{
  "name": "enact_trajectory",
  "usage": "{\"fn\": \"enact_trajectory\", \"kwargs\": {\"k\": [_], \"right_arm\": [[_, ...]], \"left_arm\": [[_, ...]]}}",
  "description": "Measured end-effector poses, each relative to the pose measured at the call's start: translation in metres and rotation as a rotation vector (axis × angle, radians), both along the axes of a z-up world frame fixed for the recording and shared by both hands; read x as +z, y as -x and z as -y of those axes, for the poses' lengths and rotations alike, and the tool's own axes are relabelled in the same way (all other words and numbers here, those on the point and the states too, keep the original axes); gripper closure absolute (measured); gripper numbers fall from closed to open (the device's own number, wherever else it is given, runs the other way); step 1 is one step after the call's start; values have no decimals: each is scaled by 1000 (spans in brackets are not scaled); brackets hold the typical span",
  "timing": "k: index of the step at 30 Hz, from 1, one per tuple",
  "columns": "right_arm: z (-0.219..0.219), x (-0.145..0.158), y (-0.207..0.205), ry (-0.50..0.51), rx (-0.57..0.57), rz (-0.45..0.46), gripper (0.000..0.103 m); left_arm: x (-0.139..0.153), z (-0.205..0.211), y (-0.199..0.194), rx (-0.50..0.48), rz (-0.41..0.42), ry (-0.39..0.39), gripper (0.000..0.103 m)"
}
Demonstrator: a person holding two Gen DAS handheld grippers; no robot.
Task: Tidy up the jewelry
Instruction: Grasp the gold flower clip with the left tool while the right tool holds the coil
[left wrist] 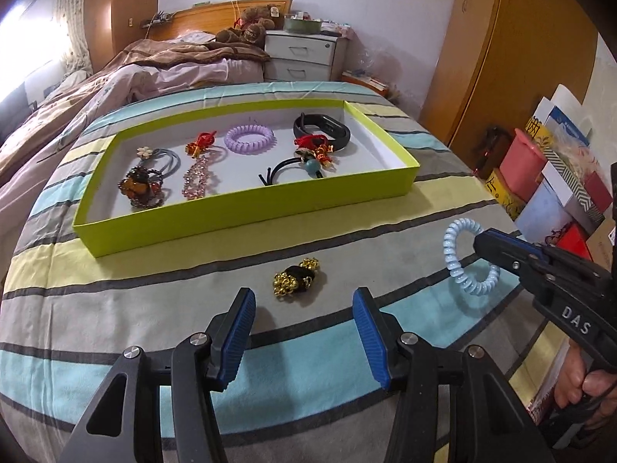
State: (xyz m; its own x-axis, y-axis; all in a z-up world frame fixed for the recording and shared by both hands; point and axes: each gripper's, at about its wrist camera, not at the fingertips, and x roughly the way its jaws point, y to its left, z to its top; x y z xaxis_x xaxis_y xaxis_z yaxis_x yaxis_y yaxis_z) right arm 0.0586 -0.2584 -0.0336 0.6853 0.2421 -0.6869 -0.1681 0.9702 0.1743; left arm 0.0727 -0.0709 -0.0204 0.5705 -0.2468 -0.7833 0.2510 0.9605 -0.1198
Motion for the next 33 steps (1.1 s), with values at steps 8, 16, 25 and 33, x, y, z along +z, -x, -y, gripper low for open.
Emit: {"fn": "enact_trajectory", "kwargs": {"k": [8,16,25,33], "right_arm": [[4,-1,0,-9,3,2,93],[3,-1,-1,-8,12,3,93],[-3,-2,0,0,18,-1,93],[-6,1,-1,10,19,5,93]], "left_arm": [[-5,5,-7,18,1,-42,51],[-7,9,-11,20,14,-77,51],[-5,5,-13,25,20,-69,78],[0,-1,-11,22,31,-42,80]]}}
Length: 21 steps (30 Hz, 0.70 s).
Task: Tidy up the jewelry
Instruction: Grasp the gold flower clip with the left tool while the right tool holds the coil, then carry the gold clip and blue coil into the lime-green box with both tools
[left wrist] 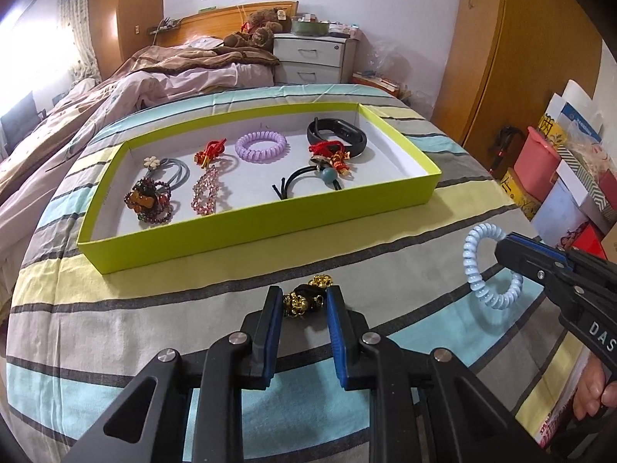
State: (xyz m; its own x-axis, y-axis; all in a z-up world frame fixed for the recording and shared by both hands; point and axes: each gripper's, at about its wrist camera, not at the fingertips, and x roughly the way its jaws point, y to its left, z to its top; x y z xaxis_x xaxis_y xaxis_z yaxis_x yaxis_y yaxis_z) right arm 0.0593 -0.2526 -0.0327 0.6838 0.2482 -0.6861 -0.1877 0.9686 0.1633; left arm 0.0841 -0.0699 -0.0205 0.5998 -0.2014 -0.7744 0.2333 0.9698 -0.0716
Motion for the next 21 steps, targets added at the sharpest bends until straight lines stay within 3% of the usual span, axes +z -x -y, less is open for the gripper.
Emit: {"fn": "enact_trajectory", "kwargs": {"k": [12,21], "right_arm": [[-9,23,-22,-5,7,19,93],[-16,40,-54,25,-4,34,93]], "left_arm": [[33,-34,-11,31,48,88,80],[55,-51,-40,56,70,86,80]]}}
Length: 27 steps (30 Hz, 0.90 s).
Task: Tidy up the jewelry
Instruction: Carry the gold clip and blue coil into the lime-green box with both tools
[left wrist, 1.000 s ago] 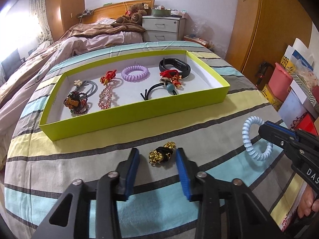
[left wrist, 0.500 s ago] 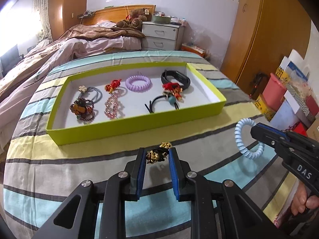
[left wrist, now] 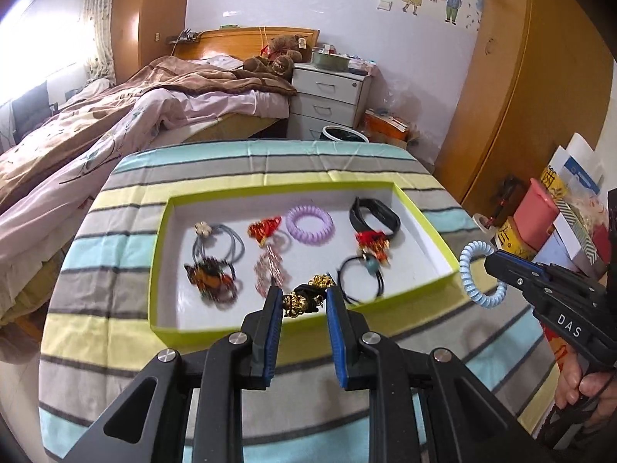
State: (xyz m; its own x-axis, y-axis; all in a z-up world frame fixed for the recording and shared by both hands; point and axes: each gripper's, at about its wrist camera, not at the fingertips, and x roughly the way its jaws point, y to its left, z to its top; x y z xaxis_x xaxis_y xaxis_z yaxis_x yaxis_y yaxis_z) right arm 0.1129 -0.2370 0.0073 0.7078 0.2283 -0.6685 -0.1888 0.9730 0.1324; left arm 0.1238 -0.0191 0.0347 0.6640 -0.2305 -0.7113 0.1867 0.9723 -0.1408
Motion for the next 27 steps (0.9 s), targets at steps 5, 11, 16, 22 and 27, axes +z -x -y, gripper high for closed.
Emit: {"fn": "enact_trajectory", "kwargs": {"k": [5,11,16,22,27], "right_arm": [[-6,-3,-26,50,-3,-21,93],[-16,-13,-52,125,-3,-50,93],[-22,-24,-67,179,11,-84,93],[-30,-37,-74,246,38,-122,93],[-38,-42,-77,289,56,-138,93]], "left_arm": [[0,-3,-26,-5,-19,38,80],[-14,4,-51,-21,-57,21,80],[-26,11,-63,-35,-84,18,80],[-40,16,-71,-41,-119,2,80],[-45,16,-74,-35,-134,2,80]]}}
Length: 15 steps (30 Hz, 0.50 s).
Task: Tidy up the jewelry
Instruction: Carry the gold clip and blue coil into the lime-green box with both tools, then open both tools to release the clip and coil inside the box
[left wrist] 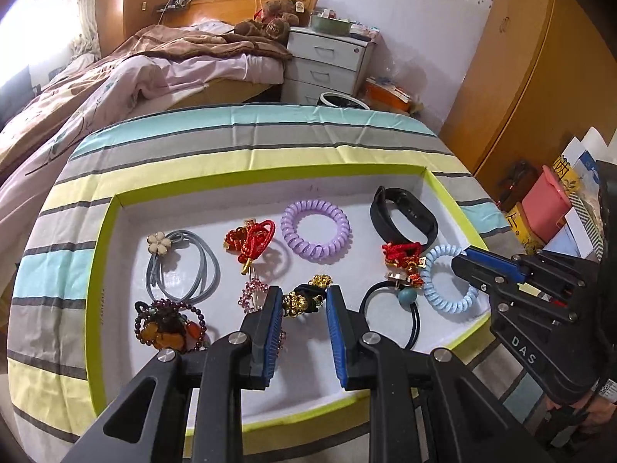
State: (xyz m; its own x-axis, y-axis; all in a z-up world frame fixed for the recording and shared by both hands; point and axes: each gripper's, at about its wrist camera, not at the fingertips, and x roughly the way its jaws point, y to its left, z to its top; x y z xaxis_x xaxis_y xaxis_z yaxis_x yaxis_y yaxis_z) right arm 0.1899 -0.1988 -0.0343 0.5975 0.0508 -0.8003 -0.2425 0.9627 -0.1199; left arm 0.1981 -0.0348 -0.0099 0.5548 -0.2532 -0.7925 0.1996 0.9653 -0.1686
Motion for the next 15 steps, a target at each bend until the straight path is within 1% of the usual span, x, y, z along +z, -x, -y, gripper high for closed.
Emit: {"fn": "enact_trajectory", "kwargs": {"k": [2,6,12,13,15], "right_arm": [[-2,-4,-2,20,2,-8,93],[-4,-7,-1,27,10,-16,93],[-5,-6,-3,20,5,-9,92],[-5,-6,-3,15,4,-7,91],[-4,-4,-2,7,6,-1,88]], "left_arm": [[-1,1,0,-7,-2,3,80],[-3,0,-4,1,-7,2,80],[-3,-3,-5,14,-11,3,80],[-3,-2,-4,16,-9,2,79],[-2,-2,-3,19,-8,-3,74]]}}
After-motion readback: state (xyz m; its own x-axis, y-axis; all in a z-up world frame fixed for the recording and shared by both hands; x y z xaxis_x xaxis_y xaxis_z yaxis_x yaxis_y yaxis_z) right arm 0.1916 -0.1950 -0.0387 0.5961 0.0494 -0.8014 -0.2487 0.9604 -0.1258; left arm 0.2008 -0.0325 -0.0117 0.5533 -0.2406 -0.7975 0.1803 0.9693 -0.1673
